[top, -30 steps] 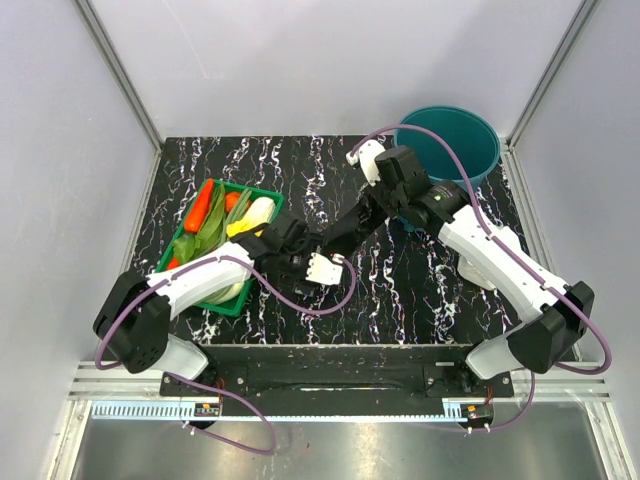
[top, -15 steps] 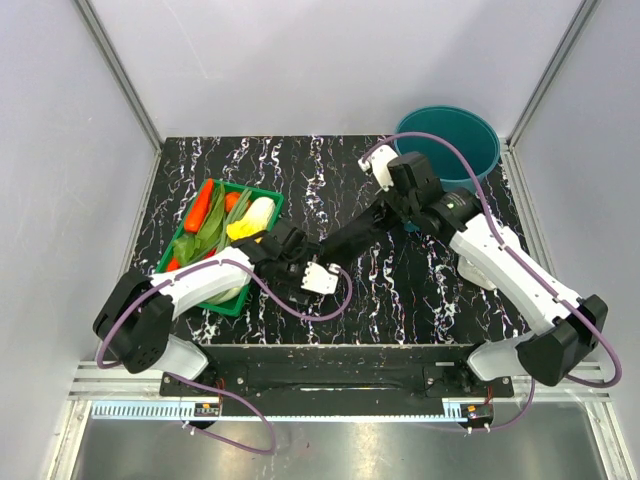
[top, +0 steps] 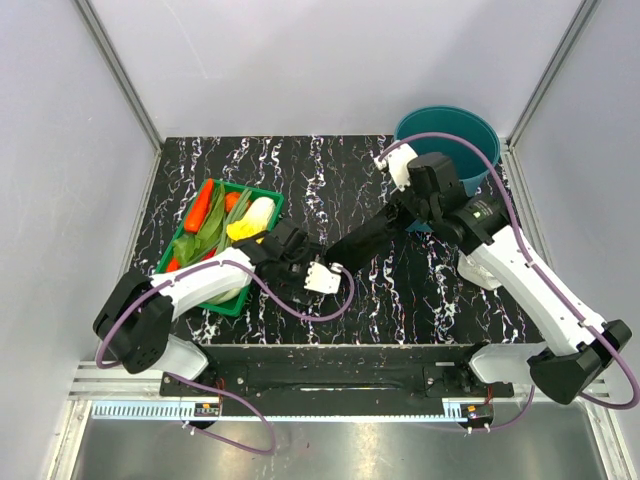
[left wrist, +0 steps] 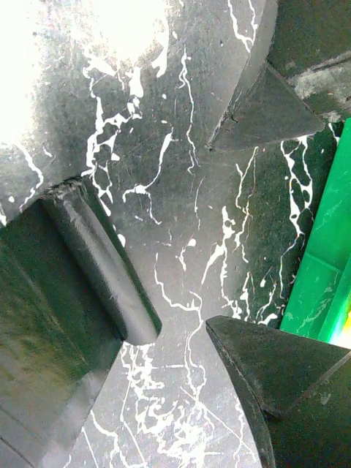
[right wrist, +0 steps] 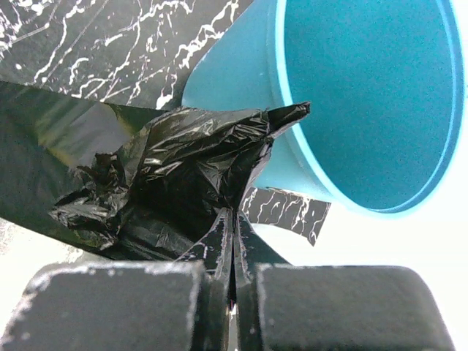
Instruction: Put the trash bags into the trash bin
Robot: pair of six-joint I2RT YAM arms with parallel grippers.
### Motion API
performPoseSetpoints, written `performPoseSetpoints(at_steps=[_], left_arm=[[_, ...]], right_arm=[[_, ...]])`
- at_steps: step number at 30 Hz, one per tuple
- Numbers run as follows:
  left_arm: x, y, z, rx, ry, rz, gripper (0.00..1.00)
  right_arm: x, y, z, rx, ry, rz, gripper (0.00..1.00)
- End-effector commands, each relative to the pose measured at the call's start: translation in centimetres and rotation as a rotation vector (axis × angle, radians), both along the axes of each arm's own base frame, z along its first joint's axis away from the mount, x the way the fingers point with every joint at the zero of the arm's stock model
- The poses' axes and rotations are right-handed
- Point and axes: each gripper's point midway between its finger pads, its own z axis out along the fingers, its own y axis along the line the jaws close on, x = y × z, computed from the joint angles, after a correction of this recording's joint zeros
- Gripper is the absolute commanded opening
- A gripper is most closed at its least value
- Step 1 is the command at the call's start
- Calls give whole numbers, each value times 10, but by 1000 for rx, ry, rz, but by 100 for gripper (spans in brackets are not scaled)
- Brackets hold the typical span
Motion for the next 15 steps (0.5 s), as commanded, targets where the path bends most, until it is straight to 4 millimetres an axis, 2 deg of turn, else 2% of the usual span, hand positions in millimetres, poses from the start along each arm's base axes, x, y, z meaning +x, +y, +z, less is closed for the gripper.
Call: performPoseSetpoints(at_steps=[1,7,12,15], left_arm=[[13,-29,46,-158,-65,-4,99],[15,-39,60,-204,-62,11,99],[8,-48,56,-197,-51,-18,99],[0,-51,46,-166,-34,-54,99]], right_arm=[[-4,3,44,86,-68,15,0],[-2,12,62,140,-85,36,0],[-3,11,44,120,-50,26,0],[-5,7,33,104,-37,13,0]])
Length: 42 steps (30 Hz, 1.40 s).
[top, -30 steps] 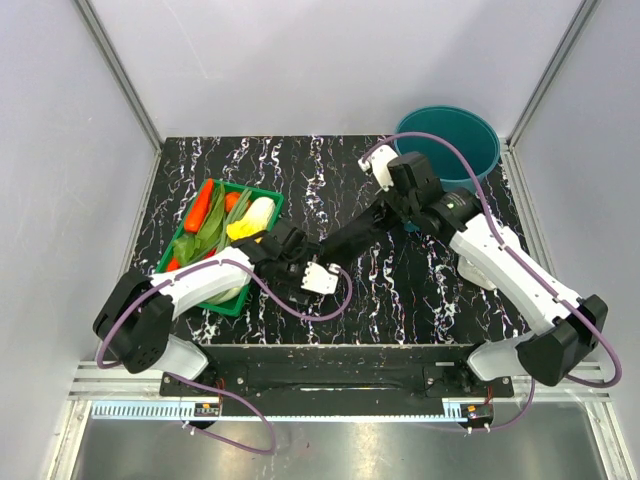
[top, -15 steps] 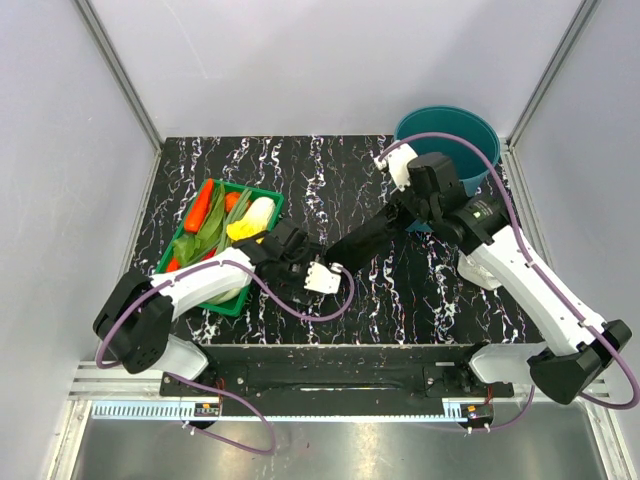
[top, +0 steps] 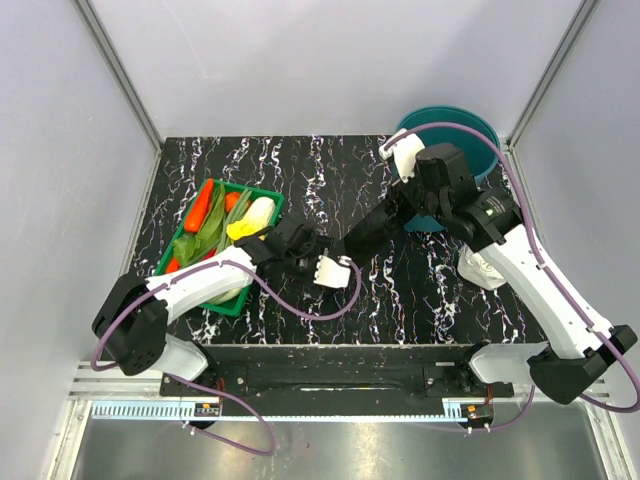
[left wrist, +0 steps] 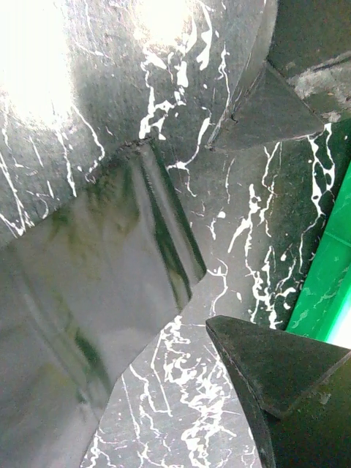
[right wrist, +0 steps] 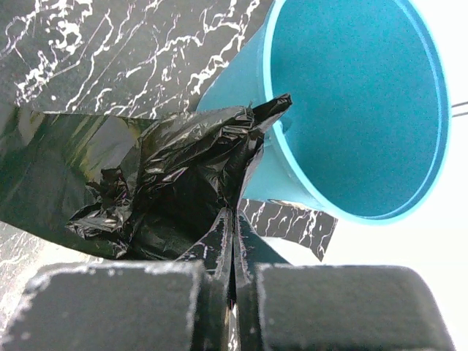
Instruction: Put the trash bags into the trash bin
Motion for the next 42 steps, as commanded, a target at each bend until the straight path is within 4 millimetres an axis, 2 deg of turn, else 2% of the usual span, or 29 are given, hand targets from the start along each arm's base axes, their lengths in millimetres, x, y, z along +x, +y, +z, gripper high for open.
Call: performPoseSetpoints(at_steps=[1,8,18,23,26,31,34,38,42], left_arm=[[-8,-21,10,-39,-12,-74,99],[-17,-16,-13,8,27,-83,99],[-10,-20,-19,4,42,-39,99],[-1,-27,-11,19,85,20,99],[3,-35,-5,26,142,58,99],[20,-50,12,-43,230,135,99],[28,-59,19,-95,293,179,99],[48,-65,11,-117,281,298,99],[63,-55,-12,-61,254,395,99]], right_arm=[[-3,-6,-11,-1,12,-26,0],[-13,-28,-45,-87,45,-71,0],[-28,-71,-82,-211,75,-123,0],[-34,-72,-117,-243,139,-100,0],[-29,-77,-131,-280,147,-104,0],[-13,-96,-139,-348,143,-129,0],[-10,-100,-142,-384,147,-121,0],[-14,-102,-146,-399,154,-106,0],[-17,-103,-151,-401,159,-100,0]])
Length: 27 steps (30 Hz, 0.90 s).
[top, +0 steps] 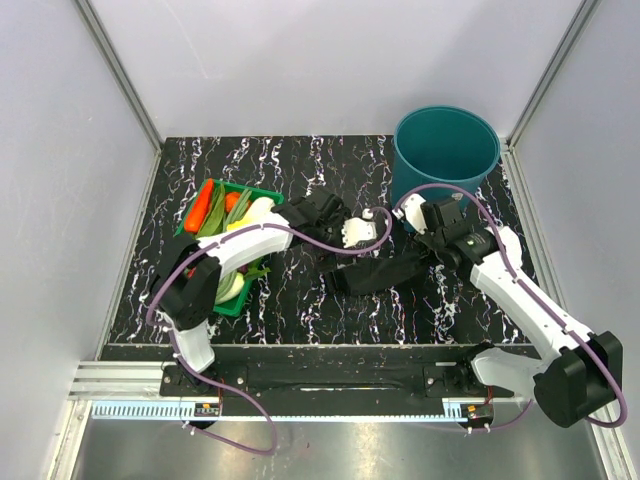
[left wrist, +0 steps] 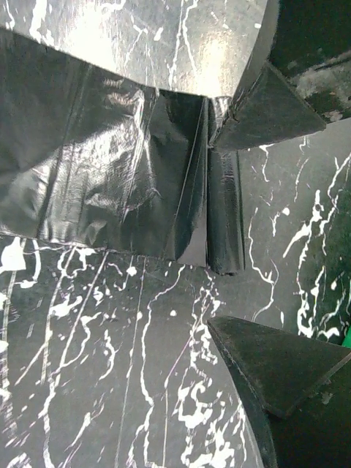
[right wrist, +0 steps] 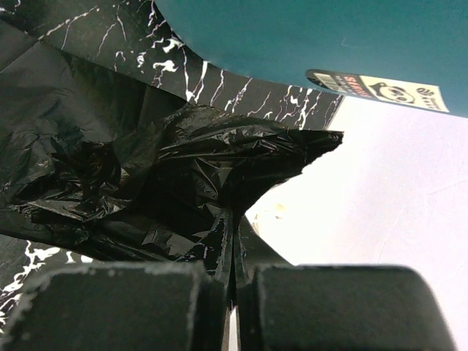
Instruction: Put the trash bags into the trash bin
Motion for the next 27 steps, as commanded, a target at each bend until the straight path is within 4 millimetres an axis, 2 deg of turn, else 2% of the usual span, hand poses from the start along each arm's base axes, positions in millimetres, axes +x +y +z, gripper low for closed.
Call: performPoseSetpoints(at_steps=[1,7,11,18,23,27], left_arm=[[17,-2,-15,26,2,124,99],[23,11,-44,112,24,220,99],[25,25,-59,180,0,234,99],[14,50,-64,225,-25,164,99],[17,67,-67,246,-24,205,99],[20,80,-67,255,-14,259,99]], right_arm=[[3,-2,8,-4,-46,7,0],[1,-2,3,16,-29,-19,0],[2,-12,-2,38,-16,-68,0],[3,-36,0,72,-2,-161,0],[-10,-29,-5,137,23,-139,0],[-16,-30,-20,130,64,-142,0]])
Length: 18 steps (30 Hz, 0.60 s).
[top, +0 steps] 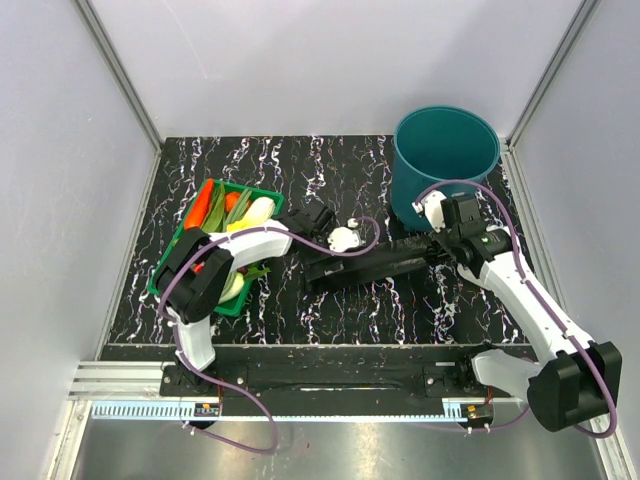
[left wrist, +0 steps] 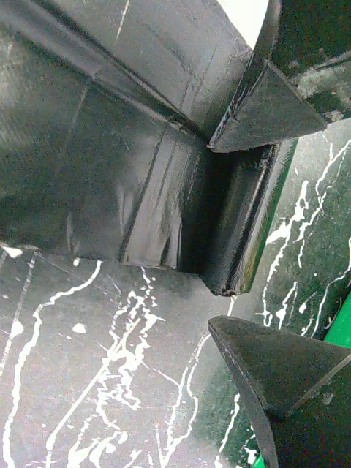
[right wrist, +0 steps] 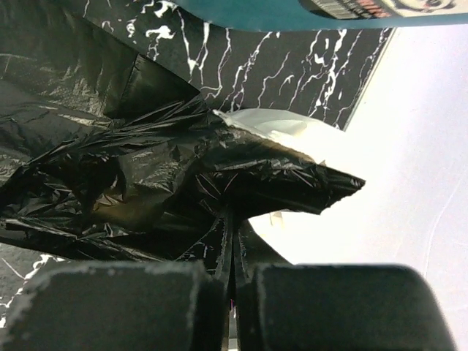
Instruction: Put the trash bags into the trash bin
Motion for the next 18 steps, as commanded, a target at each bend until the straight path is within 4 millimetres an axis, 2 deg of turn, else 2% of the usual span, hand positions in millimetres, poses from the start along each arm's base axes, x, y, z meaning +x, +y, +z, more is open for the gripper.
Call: performPoseSetpoints(at_steps=[1,11,18], left_arm=[[8,28,4,49,-28,64,99],[1,38,1,47,0,91,99],[-2,38,16,4,32,82,99]], right_arm=[[-7,0,-11,23,22,-9,0],[-9,-10,-37,-48,61,-16,0],[-8,-14,-52,-82,86,-23,0]])
